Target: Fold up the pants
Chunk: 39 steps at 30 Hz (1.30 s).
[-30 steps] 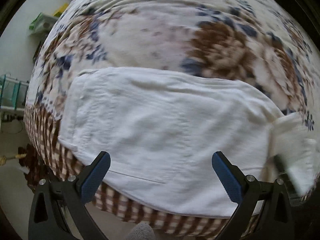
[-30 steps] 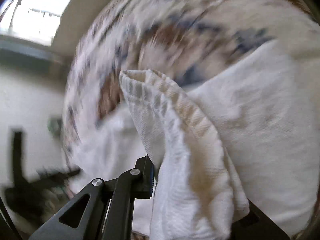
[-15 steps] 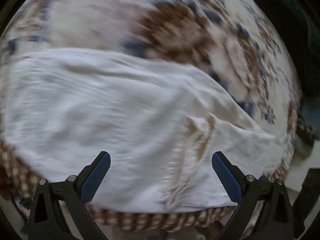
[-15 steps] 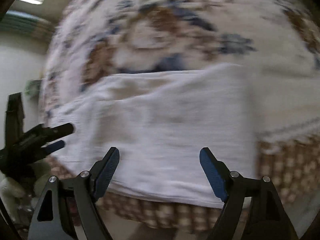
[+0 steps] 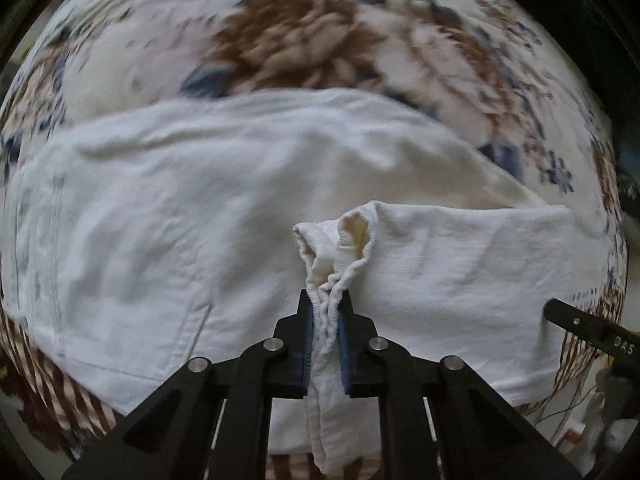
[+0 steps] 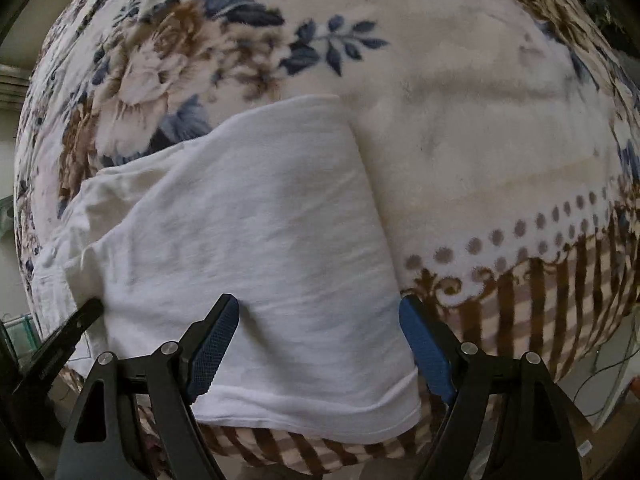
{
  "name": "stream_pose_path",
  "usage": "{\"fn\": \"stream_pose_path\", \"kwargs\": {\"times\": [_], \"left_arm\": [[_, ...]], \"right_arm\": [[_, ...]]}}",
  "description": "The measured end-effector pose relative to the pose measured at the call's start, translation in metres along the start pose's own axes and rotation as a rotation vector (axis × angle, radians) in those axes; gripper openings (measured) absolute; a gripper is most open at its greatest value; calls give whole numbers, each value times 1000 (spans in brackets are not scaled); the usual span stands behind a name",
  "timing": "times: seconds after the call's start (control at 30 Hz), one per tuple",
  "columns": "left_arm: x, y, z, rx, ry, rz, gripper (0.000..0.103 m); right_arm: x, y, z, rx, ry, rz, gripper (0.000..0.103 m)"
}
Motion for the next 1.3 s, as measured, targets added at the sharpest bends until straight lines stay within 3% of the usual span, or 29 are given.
{"fn": "stream_pose_path", "kwargs": {"times": [0.27,0.37,0.4,0.47,0.53,0.57,0.6,0.67,0.77,0.93,1.07,1.17,1.3], "left_arm": [[-15,11,-13,3,9,-17,10],[-8,11,-5,-5,11,-9,18],[-2,13,-1,16,14,-1,26],[11,16,9,45,12,51,28],[19,16,18,43,11,55,29],[19,14,25,23,18,39,29],[16,14,29,6,23,16,29],[5,15,42,-27,43,-37,30],[-7,25,51,-34,66,-61,36],[-7,35,48,-42,93,-52,37],[23,43,43,25,67,-57,35],[41,34,40,67,9,12,35],[16,17,47,63,45,41,35]], "right_arm": [[0,0,-2,-2,16,0,85],[3,-4,7,-3,49,-25,85],[3,-6,12,10,63,-24,85],[1,-7,26,52,92,-3,84],[3,-2,39,79,89,1,77],[6,4,43,90,77,-19,63],[10,12,47,108,59,-45,41],[12,36,52,166,45,-92,25],[0,79,63,235,91,-213,25],[-50,102,91,338,225,-147,22],[-48,85,97,331,299,-153,17],[-25,76,87,315,267,-180,18],[-17,74,79,331,235,-200,17]]}}
Point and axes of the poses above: each gripper's, at about its wrist camera, not at the fingertips, and x roughly against the way its jaws point, y to its left, z to its underside, the point moved 9 cm from there along -x, roughly the way its jaws point, and after that the axes turned 8 degrees about y, right-handed, at the moved point
